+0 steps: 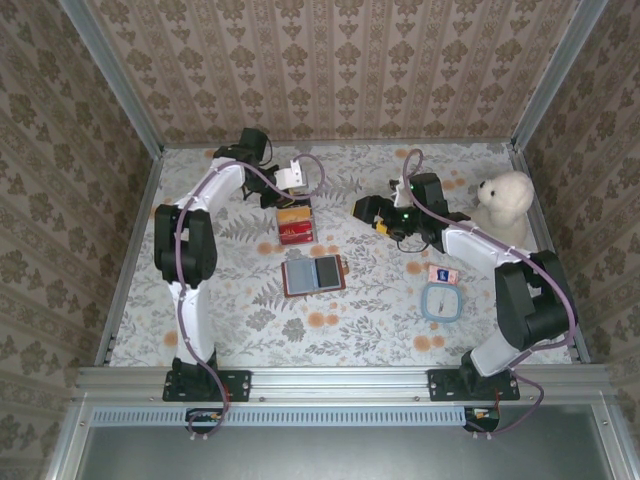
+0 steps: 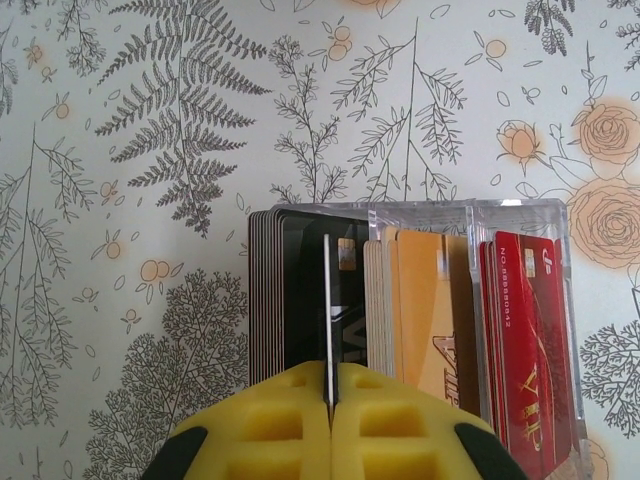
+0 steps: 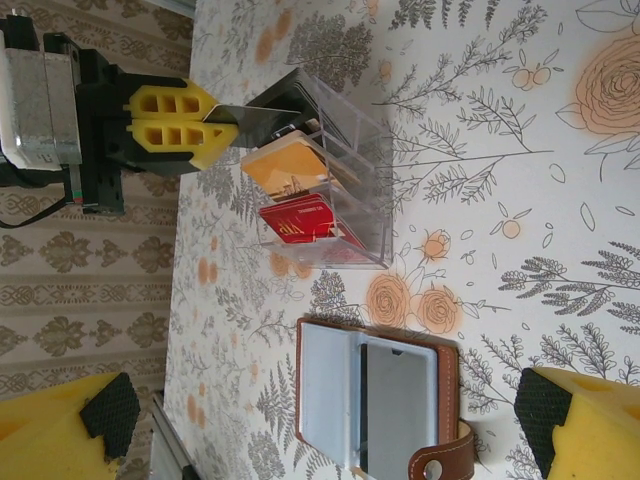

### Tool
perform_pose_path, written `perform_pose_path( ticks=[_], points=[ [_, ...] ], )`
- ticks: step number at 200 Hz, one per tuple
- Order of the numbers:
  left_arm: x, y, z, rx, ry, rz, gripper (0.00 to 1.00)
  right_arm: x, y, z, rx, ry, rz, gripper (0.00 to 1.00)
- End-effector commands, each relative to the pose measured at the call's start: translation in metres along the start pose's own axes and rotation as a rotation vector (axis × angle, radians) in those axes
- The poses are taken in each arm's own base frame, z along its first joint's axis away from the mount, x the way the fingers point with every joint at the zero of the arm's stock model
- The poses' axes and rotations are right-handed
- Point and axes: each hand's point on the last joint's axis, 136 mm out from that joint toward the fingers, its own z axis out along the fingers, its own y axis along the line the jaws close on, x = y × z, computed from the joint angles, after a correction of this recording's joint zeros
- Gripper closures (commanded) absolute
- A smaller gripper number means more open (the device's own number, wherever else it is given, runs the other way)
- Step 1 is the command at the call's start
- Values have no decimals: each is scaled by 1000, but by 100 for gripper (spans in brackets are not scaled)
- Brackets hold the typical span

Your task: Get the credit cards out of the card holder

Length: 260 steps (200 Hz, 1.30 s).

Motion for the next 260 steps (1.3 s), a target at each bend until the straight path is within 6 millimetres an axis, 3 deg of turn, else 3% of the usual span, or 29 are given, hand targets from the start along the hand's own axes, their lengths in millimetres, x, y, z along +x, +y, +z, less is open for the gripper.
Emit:
perform_pose_path(
  ticks=[1, 38, 60, 97, 135, 156, 172, 187, 218, 247, 260],
  points=[
    [3, 5, 4, -4, -1, 2, 88, -6, 7, 4, -18, -4, 4, 0],
    [1, 21, 7, -73, -12, -31, 73, -4, 6, 7, -14, 6, 12, 0],
    [-8, 28, -2, -110, -35, -40, 70, -3, 4, 7, 7, 9, 5, 0],
    [-39, 46, -43, -238, -140, -107, 65, 6, 4, 8, 86, 31, -46, 0],
    [-58, 59, -90, -409, -257, -343, 59, 31, 14, 12, 187, 64, -133, 8],
    [-59, 51, -110, -480, -330, -497, 54, 51, 18, 15, 235, 94, -167, 14],
    [-46, 46, -123, -556, -377, -674, 47, 67, 20, 18, 268, 115, -185, 18],
    [-34, 31, -129, -571, -419, -802, 43, 83, 23, 22, 294, 134, -205, 24],
    [-9, -5, -133, -590, -451, -994, 37, 112, 35, 30, 334, 143, -282, 25],
    [15, -39, -125, -562, -446, -1148, 9, 130, 28, 43, 379, 173, -282, 26],
    [27, -53, -118, -540, -408, -1229, 2, 137, 23, 50, 398, 198, -275, 28]
  ],
)
